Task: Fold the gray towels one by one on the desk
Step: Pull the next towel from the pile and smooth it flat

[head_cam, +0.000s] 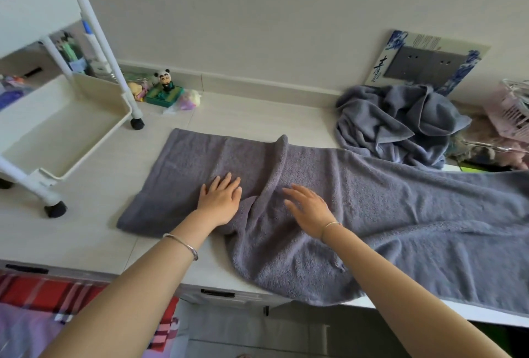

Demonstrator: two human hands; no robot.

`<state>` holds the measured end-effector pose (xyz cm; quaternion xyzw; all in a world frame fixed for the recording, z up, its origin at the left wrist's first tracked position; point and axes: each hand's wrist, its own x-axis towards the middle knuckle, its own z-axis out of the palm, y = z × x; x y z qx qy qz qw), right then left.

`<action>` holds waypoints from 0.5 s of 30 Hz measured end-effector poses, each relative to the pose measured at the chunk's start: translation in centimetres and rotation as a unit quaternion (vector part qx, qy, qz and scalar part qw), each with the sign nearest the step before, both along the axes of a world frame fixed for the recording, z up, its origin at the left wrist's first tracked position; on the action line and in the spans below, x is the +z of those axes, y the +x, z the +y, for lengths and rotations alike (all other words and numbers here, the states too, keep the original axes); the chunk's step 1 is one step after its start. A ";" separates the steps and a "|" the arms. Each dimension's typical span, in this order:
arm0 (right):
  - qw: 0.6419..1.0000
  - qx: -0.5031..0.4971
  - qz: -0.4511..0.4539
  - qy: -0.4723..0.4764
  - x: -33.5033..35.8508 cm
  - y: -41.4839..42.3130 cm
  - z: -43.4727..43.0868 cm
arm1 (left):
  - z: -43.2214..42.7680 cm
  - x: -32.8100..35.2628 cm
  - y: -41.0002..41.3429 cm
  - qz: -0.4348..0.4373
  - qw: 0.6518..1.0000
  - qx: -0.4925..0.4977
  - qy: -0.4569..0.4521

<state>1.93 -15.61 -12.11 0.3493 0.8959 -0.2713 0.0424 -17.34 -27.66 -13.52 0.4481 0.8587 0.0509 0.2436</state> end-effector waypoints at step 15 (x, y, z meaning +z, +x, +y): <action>0.996 -0.041 0.046 0.069 -2.1 -3.7 3.2 | 0.4 -0.9 -7.0 0.067 0.971 0.133 0.186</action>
